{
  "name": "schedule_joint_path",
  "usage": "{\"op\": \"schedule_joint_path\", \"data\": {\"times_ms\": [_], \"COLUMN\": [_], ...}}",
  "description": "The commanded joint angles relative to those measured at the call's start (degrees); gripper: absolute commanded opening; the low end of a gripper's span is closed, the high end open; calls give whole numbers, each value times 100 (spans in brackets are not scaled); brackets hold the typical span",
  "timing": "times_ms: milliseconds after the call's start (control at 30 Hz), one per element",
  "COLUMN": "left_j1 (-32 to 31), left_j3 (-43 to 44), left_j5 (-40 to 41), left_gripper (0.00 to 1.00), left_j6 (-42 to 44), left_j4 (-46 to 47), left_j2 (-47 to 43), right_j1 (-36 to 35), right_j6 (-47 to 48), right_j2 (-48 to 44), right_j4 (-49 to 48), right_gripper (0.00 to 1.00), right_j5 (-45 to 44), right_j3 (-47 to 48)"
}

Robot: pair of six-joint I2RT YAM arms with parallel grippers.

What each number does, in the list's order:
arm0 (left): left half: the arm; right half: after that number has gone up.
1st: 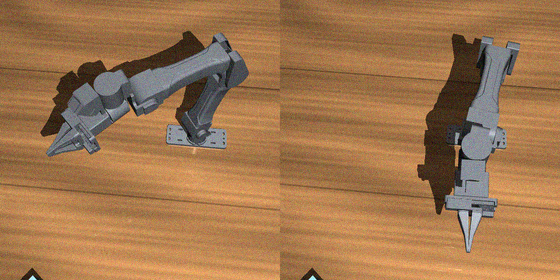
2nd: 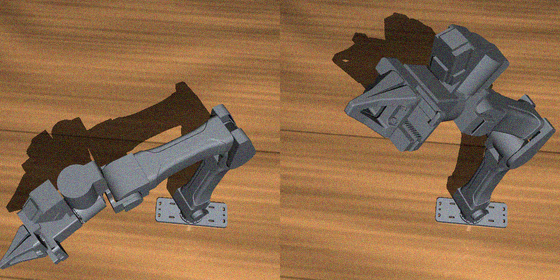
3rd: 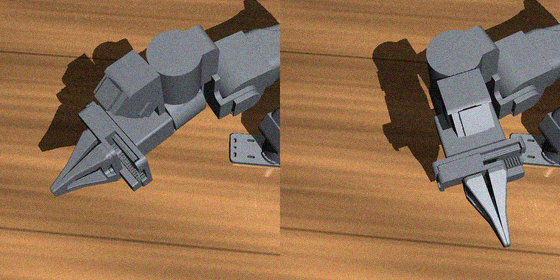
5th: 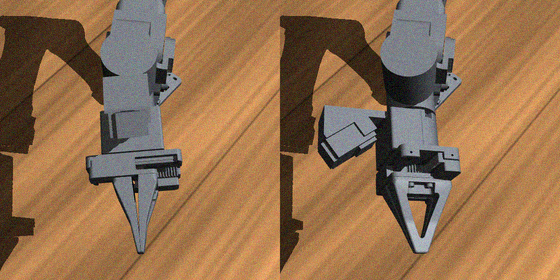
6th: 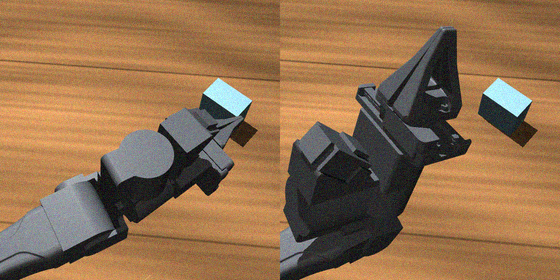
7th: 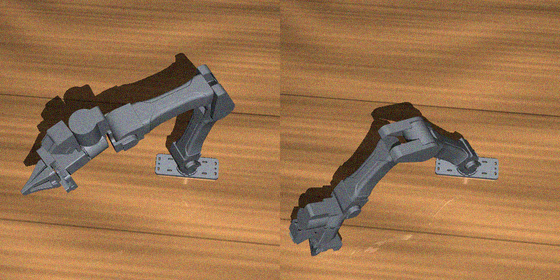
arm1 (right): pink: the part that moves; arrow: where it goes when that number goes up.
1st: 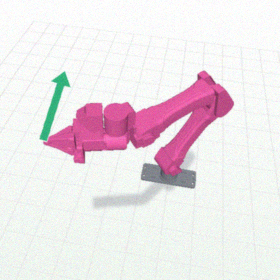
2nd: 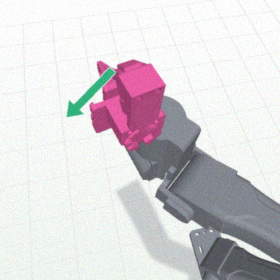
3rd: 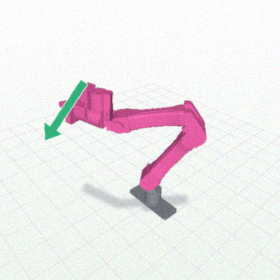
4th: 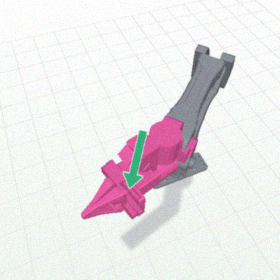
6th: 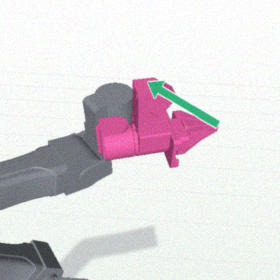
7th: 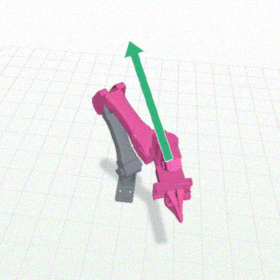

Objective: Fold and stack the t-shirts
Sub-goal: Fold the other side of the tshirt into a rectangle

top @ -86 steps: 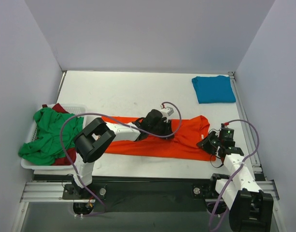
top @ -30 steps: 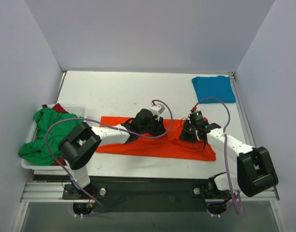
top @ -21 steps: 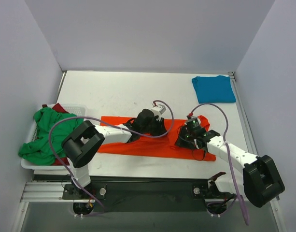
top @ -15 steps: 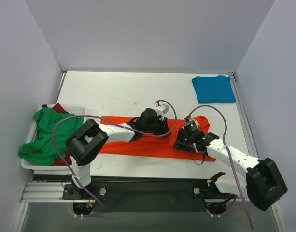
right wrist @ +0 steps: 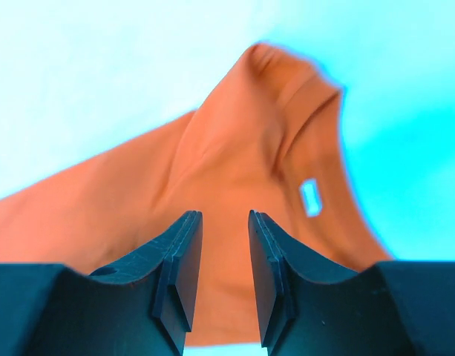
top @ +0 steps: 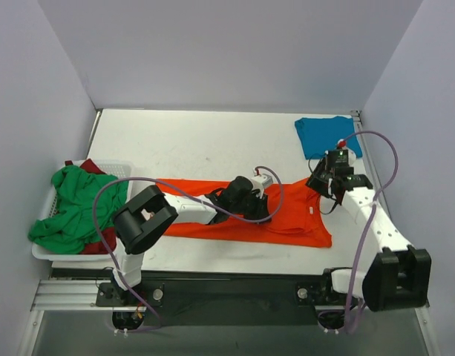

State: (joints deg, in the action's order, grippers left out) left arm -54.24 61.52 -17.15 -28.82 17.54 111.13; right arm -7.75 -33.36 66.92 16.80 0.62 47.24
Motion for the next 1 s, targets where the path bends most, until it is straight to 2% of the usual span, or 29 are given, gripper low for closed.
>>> {"op": "schedule_joint_path", "data": {"times_ms": [0, 233, 467, 600, 733, 800, 967], "left_j1": [-17, -17, 10, 211, 536, 809, 1284], "left_j3": [264, 282, 247, 291, 282, 256, 615], "left_j5": [-70, -69, -122, -140, -9, 79, 237], "left_gripper": [26, 20, 18, 26, 30, 31, 31], "left_j6": [105, 122, 192, 53, -229, -456, -634], "left_j4": [57, -93, -233, -251, -181, -128, -523], "left_j2": [119, 181, -144, -609, -865, -900, -584], "right_j1": [607, 757, 915, 933, 933, 933, 942], "right_j6": [497, 629, 603, 507, 463, 454, 445], "right_j2": [751, 2271, 2765, 2713, 2590, 2546, 2370], "right_j4": [-8, -220, -537, -642, -695, -739, -783], "right_gripper": [32, 32, 31, 19, 4, 0, 0], "right_j5": [367, 623, 720, 711, 790, 808, 729], "right_j3": [469, 1129, 1173, 998, 831, 690, 462]}}
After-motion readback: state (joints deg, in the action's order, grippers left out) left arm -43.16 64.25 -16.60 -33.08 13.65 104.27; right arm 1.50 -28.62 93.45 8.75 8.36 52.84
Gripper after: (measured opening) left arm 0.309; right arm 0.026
